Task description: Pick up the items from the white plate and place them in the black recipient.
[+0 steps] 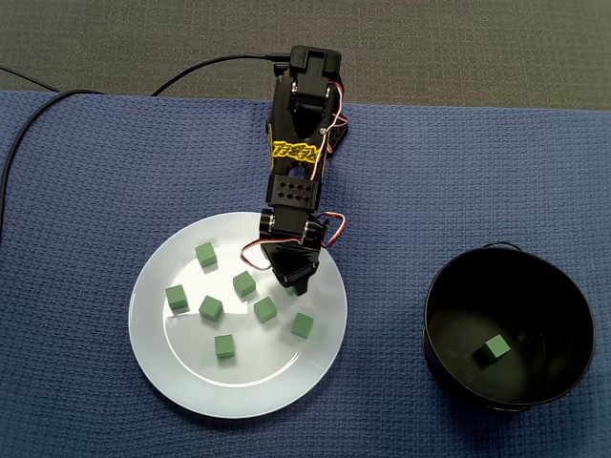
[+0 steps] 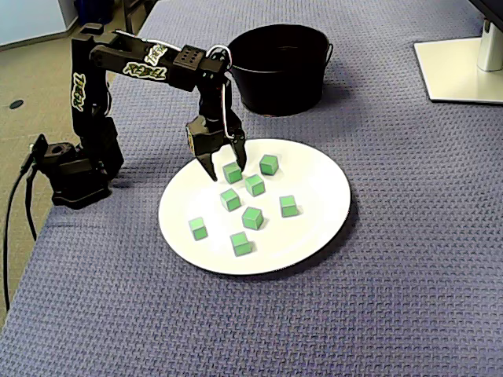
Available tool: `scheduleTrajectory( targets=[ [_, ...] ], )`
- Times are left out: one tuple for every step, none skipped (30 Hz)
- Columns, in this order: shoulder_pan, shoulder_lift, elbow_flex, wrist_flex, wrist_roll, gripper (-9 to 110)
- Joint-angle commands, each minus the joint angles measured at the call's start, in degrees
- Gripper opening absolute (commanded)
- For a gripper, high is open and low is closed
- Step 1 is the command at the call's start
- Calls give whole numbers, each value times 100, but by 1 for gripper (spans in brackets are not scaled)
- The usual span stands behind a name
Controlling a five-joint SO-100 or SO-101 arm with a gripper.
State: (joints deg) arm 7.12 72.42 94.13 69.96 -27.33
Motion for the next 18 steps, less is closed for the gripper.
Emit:
scheduleTrajectory(
  targets=[
    [-62,44,-26,-70,35,5],
    [-70,53,-18,-70,35,3],
    [-70,70,-9,-79,44,1],
    [-70,97,-9,-79,53,0],
    [-62,132,-9,-79,62,0],
    [-53,193,-9,-35,70,0],
    [-35,299,-35,70,79,0],
    [-26,448,-88,237,88,0],
    [-9,642,-167,431,88,0],
    [9,853,-272,668,79,0],
    [44,1081,-404,914,70,0],
    [79,1327,-571,1169,70,0],
    [97,1600,-747,1415,88,0],
    [114,1898,-923,1644,88,0],
    [123,2232,-1116,1854,97,0],
    [88,2584,-1318,2048,114,0],
    [-9,2962,-1503,2180,149,0],
    [-158,3226,-1819,2382,229,0]
  ],
)
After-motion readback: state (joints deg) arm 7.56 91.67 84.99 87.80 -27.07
